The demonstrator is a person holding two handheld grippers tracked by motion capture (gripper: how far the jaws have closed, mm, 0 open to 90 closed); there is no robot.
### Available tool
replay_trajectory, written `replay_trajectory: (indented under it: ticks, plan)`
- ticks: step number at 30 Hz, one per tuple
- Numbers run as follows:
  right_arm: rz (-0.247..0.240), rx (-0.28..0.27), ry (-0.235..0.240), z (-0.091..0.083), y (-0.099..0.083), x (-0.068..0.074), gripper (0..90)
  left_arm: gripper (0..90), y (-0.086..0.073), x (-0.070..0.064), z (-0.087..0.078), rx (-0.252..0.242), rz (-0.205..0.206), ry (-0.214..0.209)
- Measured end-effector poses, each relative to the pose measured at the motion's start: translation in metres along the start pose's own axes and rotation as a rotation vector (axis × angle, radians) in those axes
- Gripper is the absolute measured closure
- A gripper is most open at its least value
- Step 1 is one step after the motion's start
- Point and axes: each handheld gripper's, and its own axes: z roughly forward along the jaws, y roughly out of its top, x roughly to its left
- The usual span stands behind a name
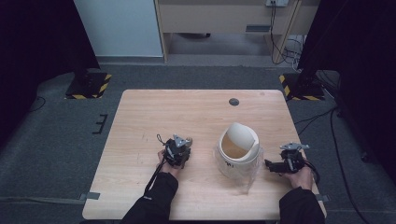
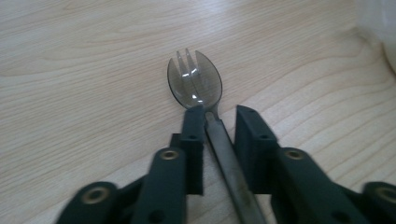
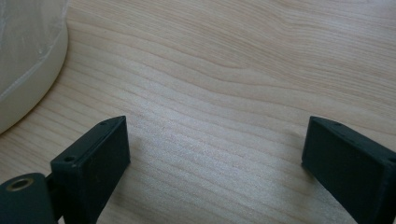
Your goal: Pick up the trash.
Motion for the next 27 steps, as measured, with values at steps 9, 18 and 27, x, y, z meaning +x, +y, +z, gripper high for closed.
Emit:
replay_trajectory:
  ticks: [9, 18, 27]
  plan:
    - [0.006, 0.001, -0.006, -0.001, 0.001, -0.001, 11.2, 79.1, -0.001, 0.003, -0.001, -0.014, -0.037, -0.024]
    - [0.011, -0.004, -0.008, -0.001, 0.000, -0.002, 12.9, 79.1, 0.014, 0.006, -0.031, -0.126, -0.036, -0.077]
    - [0.051, -0.018, 0.004, -0.012, 0.006, -0.005, 23.4, 79.0, 0.033, 0.006, -0.078, -0.249, -0.006, -0.139]
